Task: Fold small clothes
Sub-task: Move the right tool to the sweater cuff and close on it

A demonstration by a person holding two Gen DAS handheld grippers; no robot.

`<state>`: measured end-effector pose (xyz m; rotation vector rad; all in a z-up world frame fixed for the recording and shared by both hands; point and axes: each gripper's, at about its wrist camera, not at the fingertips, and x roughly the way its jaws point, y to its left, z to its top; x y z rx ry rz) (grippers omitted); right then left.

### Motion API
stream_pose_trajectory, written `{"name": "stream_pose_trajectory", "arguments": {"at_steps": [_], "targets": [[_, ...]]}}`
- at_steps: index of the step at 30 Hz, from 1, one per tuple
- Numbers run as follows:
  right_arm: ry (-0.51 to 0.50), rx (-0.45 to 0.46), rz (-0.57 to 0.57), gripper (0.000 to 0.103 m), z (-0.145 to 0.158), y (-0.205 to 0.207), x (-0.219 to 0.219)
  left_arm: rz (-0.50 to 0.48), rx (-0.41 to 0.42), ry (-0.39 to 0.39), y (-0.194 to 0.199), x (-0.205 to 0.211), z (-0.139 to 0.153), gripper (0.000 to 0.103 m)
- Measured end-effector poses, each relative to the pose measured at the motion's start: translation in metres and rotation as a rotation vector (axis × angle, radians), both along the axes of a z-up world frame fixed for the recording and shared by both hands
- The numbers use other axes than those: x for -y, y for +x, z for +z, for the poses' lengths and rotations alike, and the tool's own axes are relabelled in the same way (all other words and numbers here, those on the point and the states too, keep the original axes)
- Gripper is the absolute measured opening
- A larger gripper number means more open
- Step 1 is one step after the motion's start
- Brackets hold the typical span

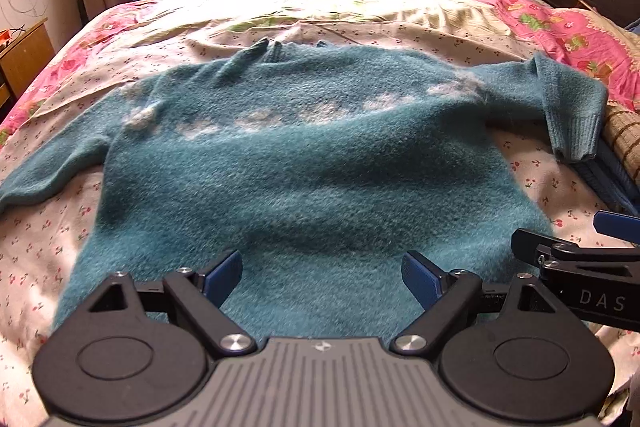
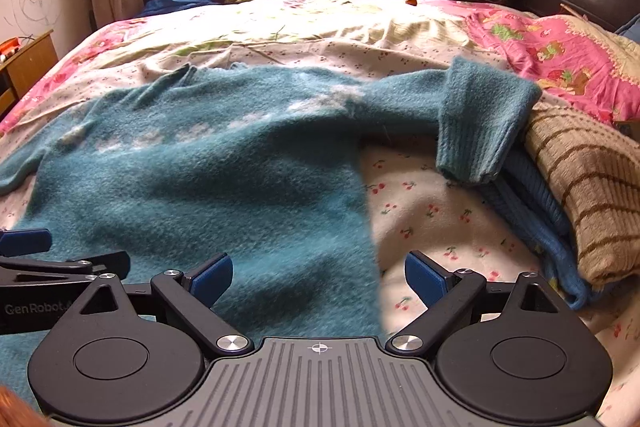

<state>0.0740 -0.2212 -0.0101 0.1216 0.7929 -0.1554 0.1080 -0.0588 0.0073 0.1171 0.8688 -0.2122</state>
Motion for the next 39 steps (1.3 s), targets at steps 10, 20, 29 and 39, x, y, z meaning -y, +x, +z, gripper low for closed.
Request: {"name": "stream_pose_trajectory", "arguments": {"at_steps": [10, 20, 29, 39], "targets": [[-0.597, 0.001, 0.173, 0.086, -0.023, 0.028, 0.043, -0.084, 0.011, -0.029, 0.044, 0.043, -0.006, 0.096], [-0.738, -0.088, 0.342, 0.056, -0.048, 0.055, 0.071, -0.160, -0.031, -0.046, 0.068, 0.086, -0.024, 0.096], [-0.886, -0.123, 0.489, 0.054, -0.050, 0.054, 0.081, -0.194, -0.044, -0.053, 0.072, 0.107, -0.030, 0.096], [-1.065, -0.149, 0.662, 0.048, -0.065, 0.056, 0.087, -0.221, -0.050, -0.068, 0.070, 0.120, -0.031, 0.096]]}}
